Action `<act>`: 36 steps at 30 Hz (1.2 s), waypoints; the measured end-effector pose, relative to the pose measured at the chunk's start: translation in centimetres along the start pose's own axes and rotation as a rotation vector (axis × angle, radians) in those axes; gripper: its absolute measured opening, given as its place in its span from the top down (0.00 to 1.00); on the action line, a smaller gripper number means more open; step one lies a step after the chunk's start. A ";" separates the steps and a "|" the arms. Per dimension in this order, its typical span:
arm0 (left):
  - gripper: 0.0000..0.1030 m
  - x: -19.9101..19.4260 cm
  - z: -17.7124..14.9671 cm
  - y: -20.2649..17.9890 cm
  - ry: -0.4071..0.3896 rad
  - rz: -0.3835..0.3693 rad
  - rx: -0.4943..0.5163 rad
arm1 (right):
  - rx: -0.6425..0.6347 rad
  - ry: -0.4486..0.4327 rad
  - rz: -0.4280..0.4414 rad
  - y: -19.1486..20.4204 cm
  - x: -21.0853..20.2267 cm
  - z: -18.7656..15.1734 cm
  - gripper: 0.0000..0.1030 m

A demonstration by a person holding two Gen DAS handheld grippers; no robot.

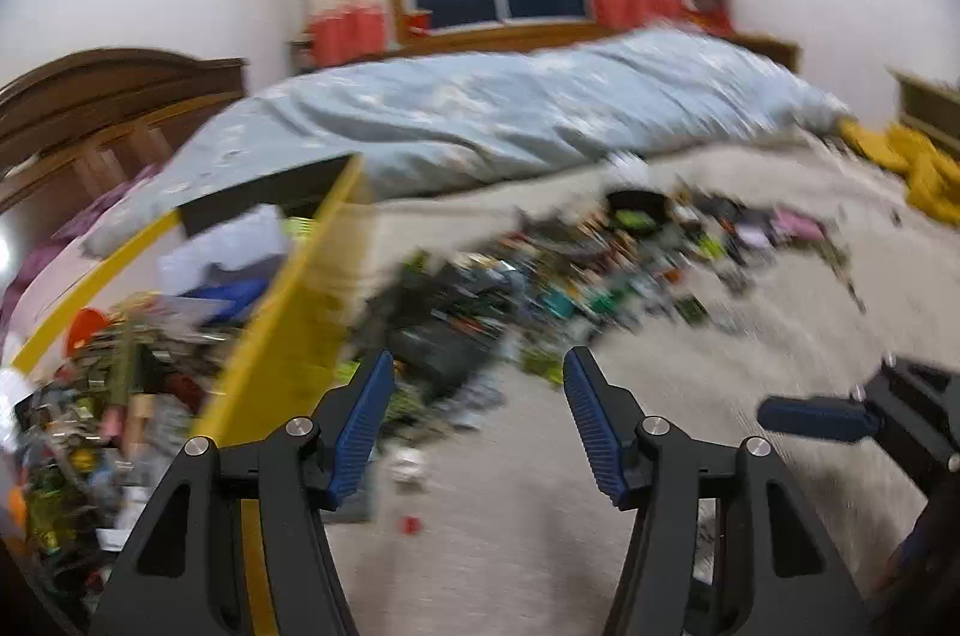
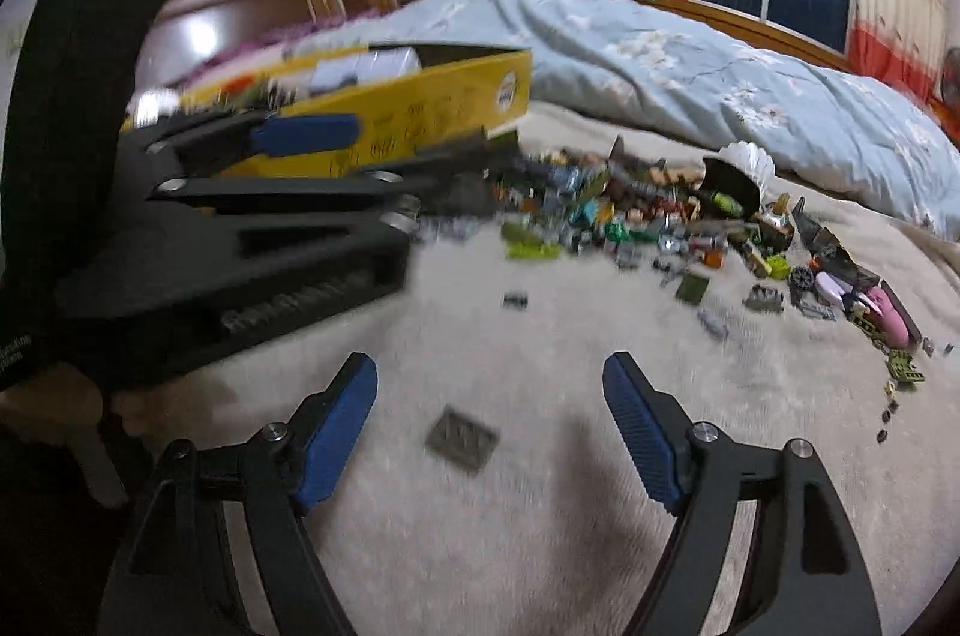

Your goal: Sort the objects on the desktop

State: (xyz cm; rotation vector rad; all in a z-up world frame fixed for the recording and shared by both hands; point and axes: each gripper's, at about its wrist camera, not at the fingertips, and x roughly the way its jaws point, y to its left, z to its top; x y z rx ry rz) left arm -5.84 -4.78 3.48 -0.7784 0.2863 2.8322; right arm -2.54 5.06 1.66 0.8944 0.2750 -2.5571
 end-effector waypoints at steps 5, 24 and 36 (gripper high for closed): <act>0.42 2.2 -0.2 -3.1 0.110 -0.146 0.086 | 0.049 0.045 0.020 -1.2 0.7 -0.4 0.31; 0.77 7.6 -0.4 -1.0 0.294 -0.290 -0.199 | 0.163 0.088 0.144 -3.2 2.0 -0.7 0.82; 0.94 6.0 -1.0 -0.4 0.277 -0.293 -0.237 | 0.154 0.042 0.168 -3.3 1.0 -0.9 0.97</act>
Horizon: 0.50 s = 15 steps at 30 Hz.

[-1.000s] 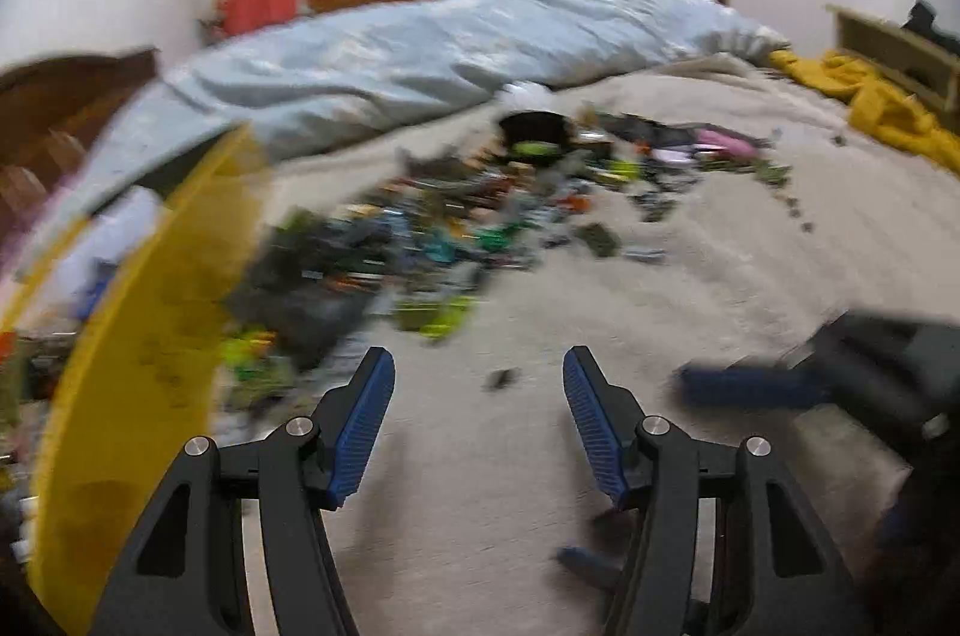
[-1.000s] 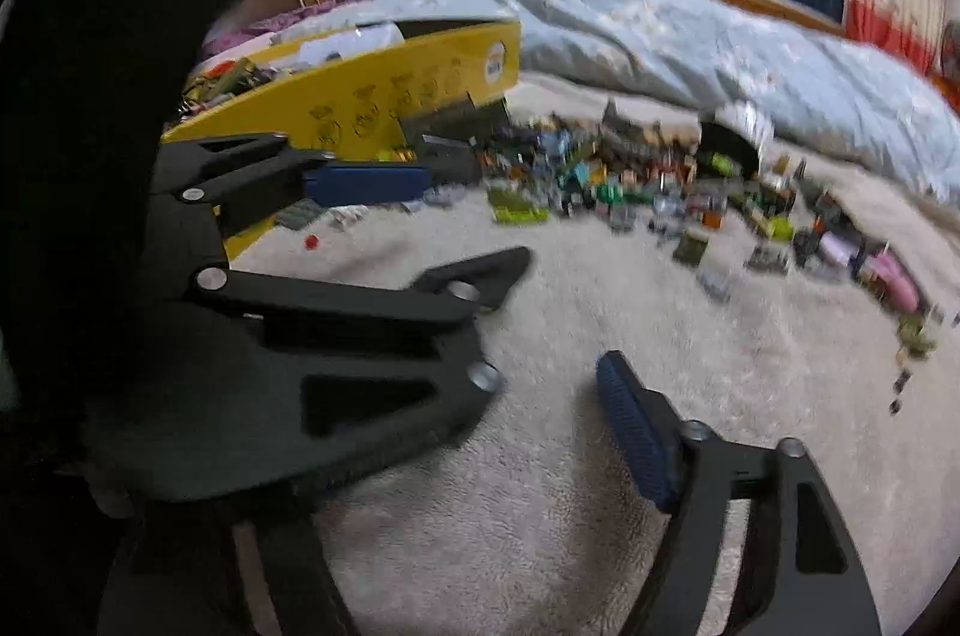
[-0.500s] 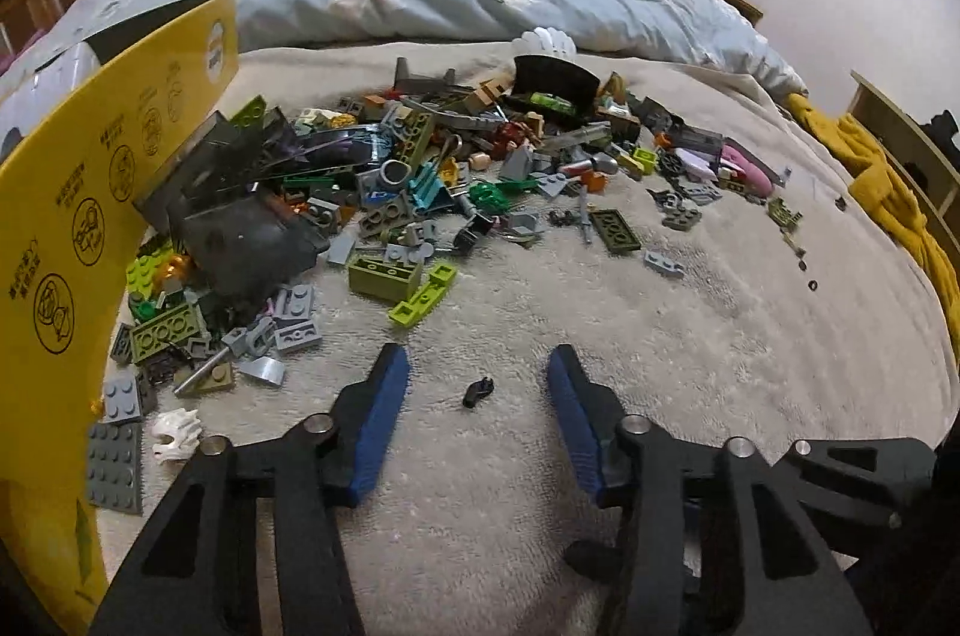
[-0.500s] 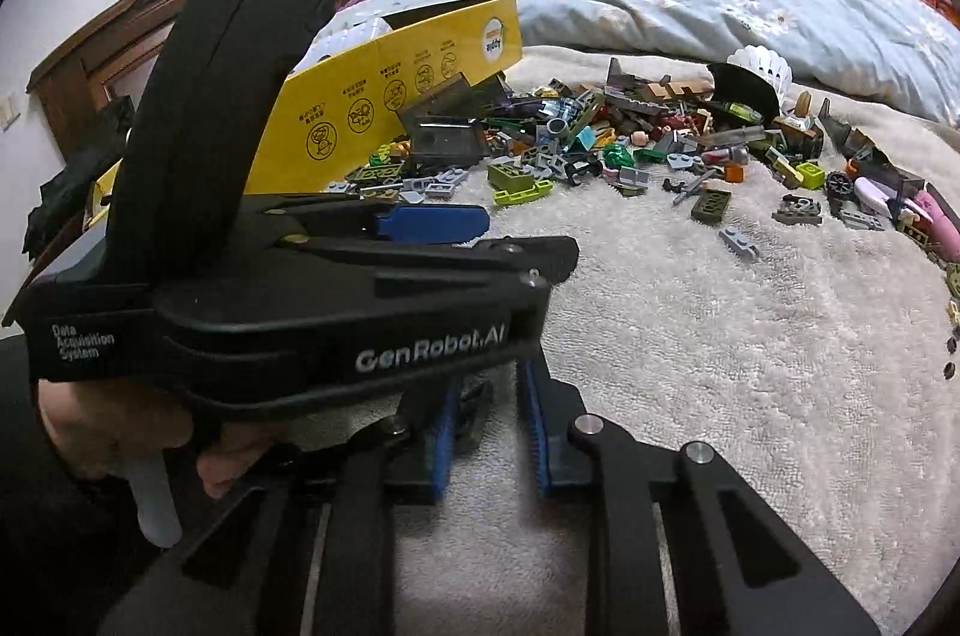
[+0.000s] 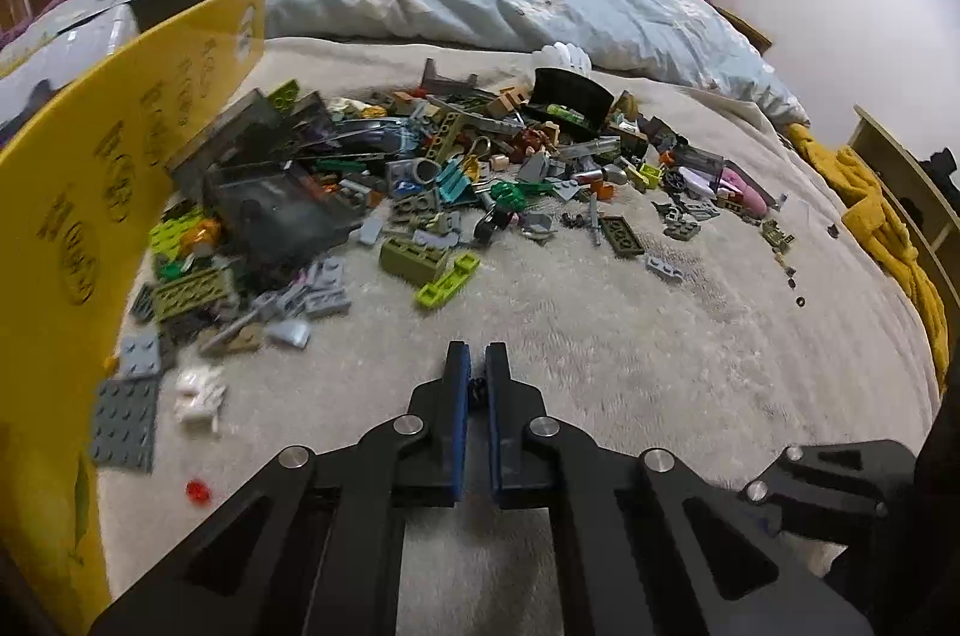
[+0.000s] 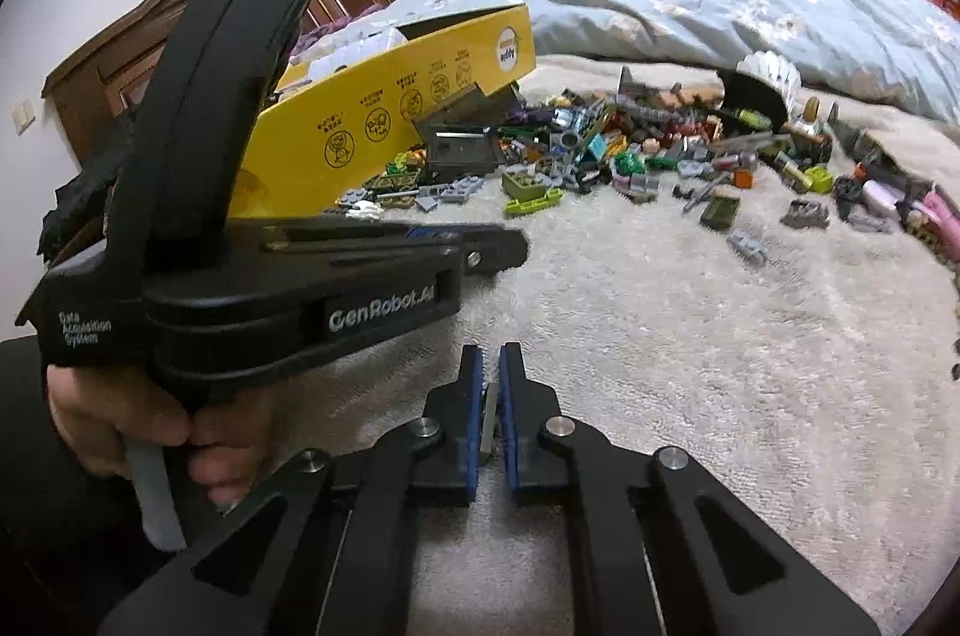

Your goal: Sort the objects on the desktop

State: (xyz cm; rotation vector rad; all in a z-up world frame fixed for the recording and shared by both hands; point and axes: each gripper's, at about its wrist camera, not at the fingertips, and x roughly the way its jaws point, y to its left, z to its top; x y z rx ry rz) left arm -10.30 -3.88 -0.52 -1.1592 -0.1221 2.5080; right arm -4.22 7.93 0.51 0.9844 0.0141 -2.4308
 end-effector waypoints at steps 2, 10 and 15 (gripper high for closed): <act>0.94 -1.0 -0.9 -1.0 -0.012 0.055 0.069 | -0.055 -0.040 -0.045 0.6 -1.2 0.2 0.97; 0.94 -3.3 -4.0 -2.2 -0.040 0.041 0.193 | -0.121 -0.045 -0.123 -1.4 -2.6 0.7 0.94; 0.88 -3.6 -5.1 -2.8 -0.036 0.076 0.239 | -0.077 0.088 -0.079 -2.6 -1.1 -0.3 0.28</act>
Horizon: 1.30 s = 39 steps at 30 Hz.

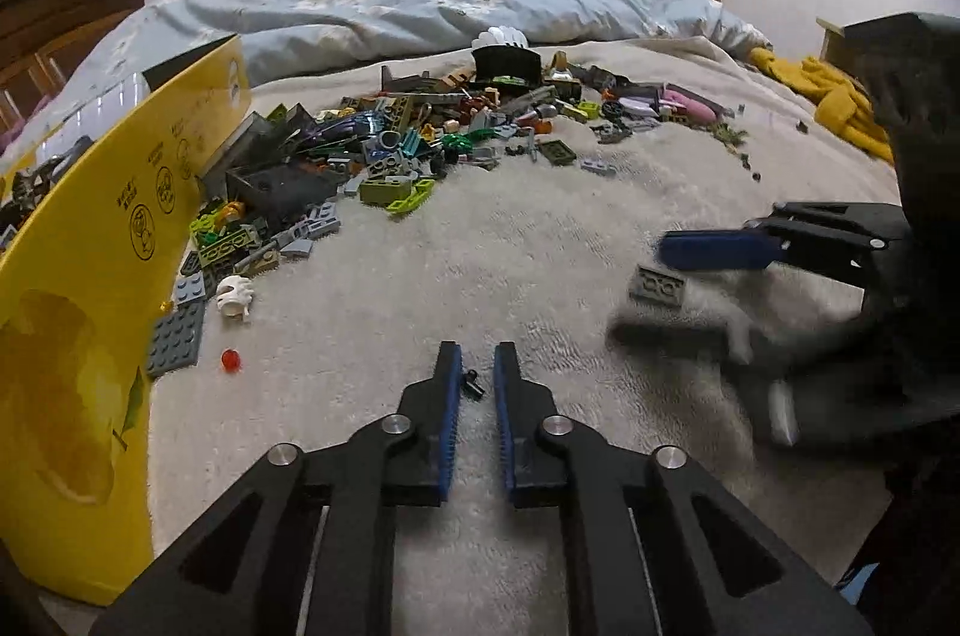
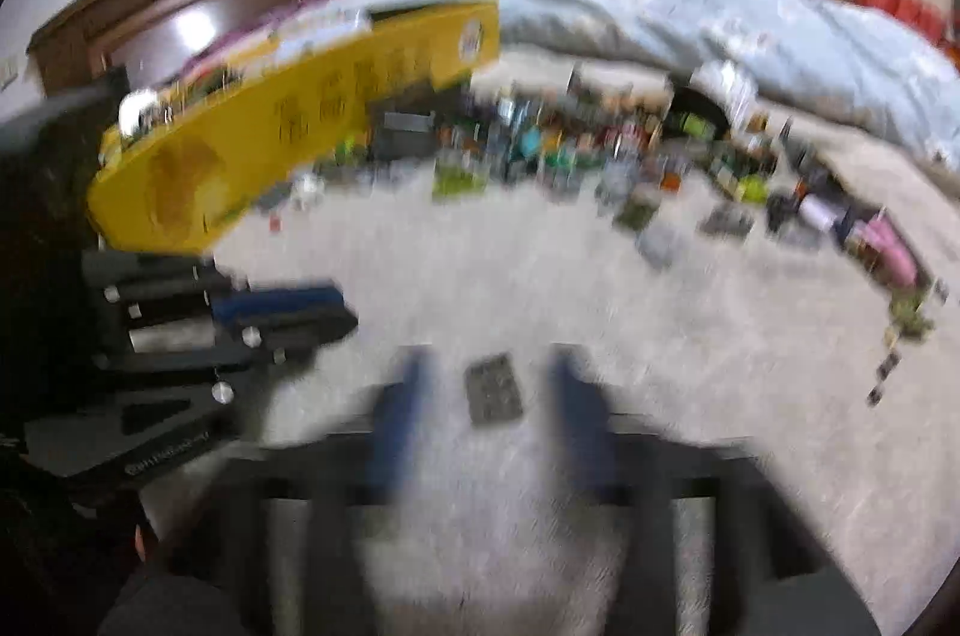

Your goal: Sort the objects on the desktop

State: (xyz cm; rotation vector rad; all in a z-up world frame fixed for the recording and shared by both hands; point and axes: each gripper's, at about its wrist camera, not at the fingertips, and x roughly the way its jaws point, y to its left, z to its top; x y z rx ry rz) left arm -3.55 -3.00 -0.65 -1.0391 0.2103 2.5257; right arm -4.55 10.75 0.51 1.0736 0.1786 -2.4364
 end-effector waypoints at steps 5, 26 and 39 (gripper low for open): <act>0.87 -0.2 -0.8 -0.4 -0.049 0.047 -0.046 | -0.053 -0.012 -0.041 0.7 -0.6 -1.3 0.25; 0.93 -0.3 0.3 -1.1 -0.083 0.079 -0.043 | 0.099 -0.056 -0.021 -0.9 0.2 -0.1 0.93; 0.93 -0.5 2.2 -1.1 -0.158 0.059 -0.082 | 0.165 -0.149 -0.031 -1.2 -0.6 1.2 0.96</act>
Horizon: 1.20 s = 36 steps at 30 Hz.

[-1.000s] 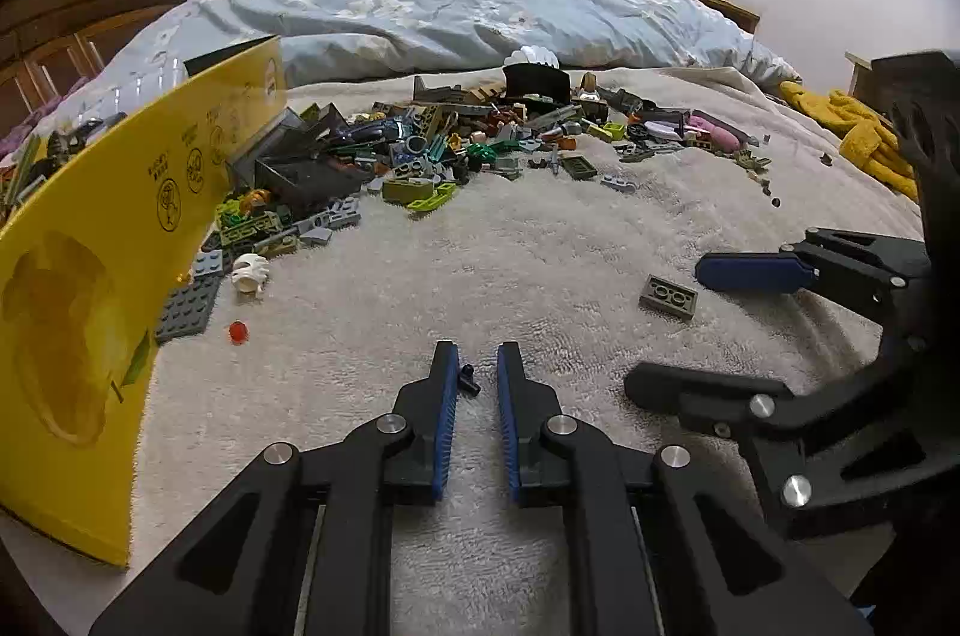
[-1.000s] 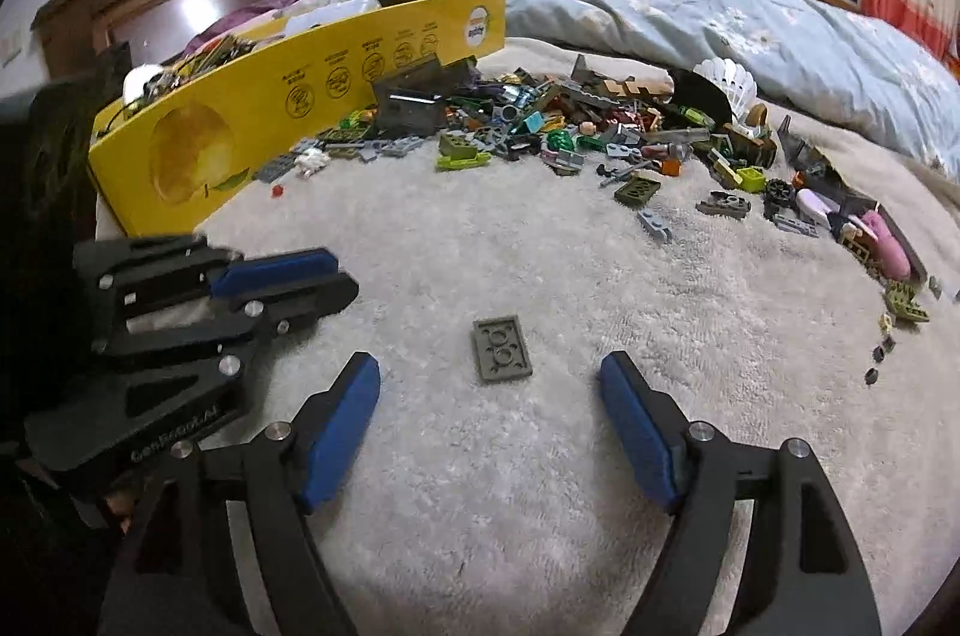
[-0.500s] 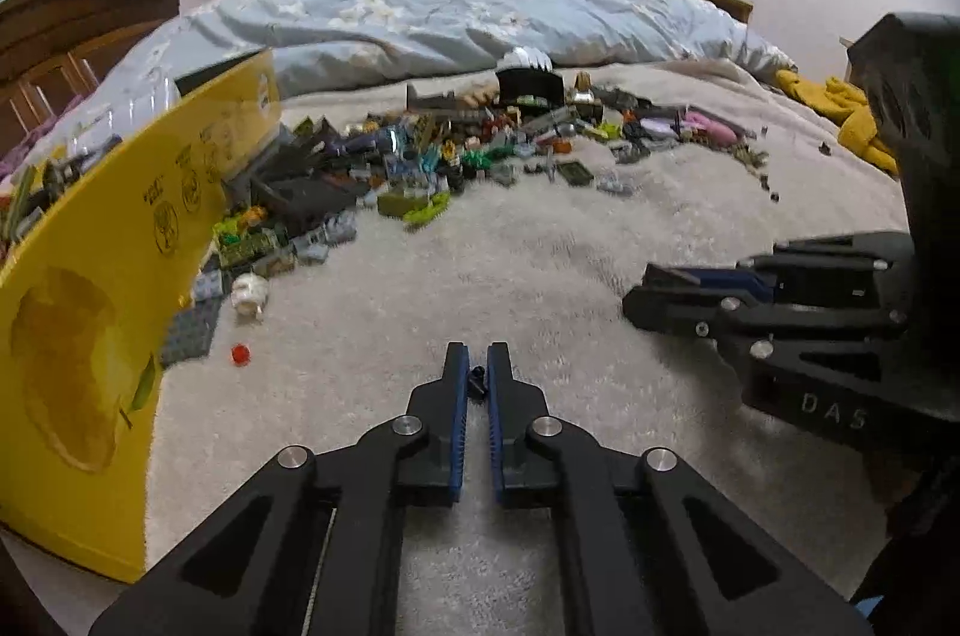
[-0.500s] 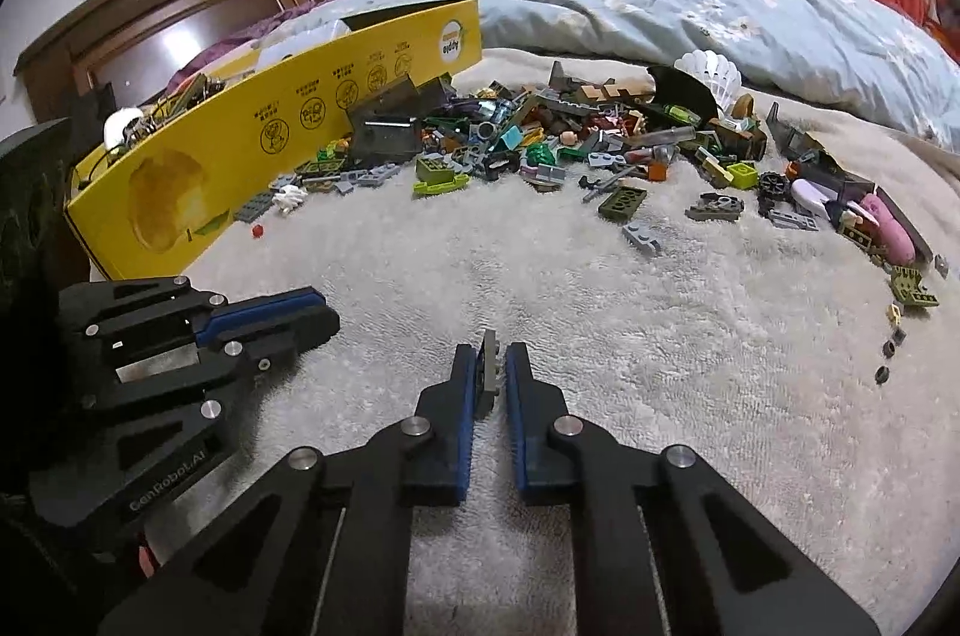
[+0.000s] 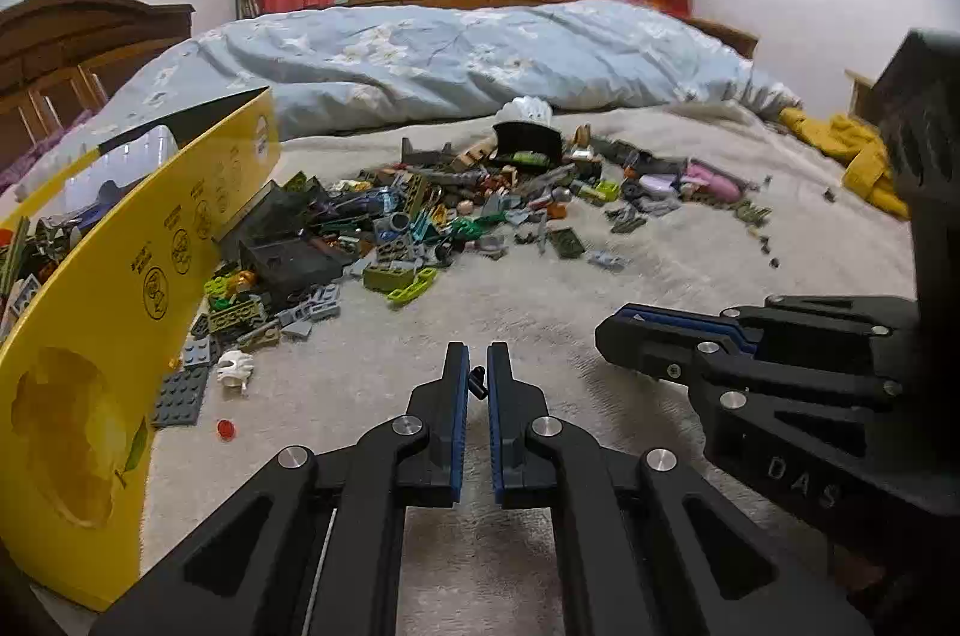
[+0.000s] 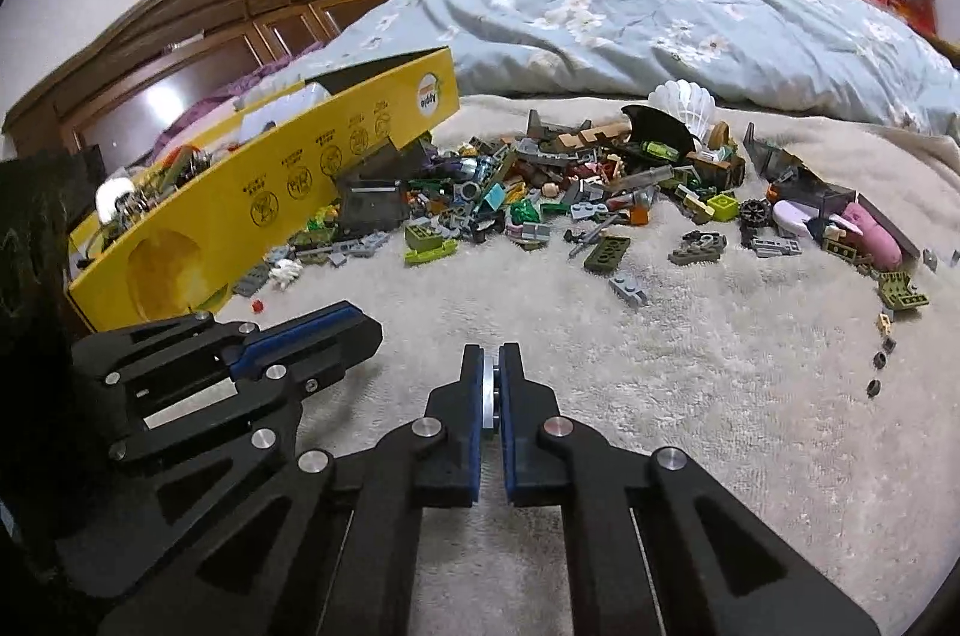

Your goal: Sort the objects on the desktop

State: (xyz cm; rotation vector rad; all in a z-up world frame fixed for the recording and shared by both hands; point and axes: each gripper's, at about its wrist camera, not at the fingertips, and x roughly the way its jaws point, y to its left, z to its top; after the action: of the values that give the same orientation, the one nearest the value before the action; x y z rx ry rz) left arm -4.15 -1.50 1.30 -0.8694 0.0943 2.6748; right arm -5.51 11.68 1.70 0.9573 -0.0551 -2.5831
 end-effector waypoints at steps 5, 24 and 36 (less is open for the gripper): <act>0.93 -1.4 -0.1 -0.3 -0.073 -0.039 0.038 | -0.014 -0.028 0.013 0.3 -0.5 -0.1 0.96; 0.93 -5.8 -1.2 -2.3 -0.301 0.107 0.210 | -0.134 -0.172 0.042 3.3 -2.9 0.1 0.96; 0.93 -8.6 1.4 0.8 -0.338 0.175 0.088 | -0.193 -0.276 0.015 6.9 -3.9 1.6 0.96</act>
State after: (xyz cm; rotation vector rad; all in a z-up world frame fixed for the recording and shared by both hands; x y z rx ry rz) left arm 1.34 -4.49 7.36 -0.3896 0.2154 2.9130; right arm -1.43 6.59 6.49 0.5273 0.1110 -2.6305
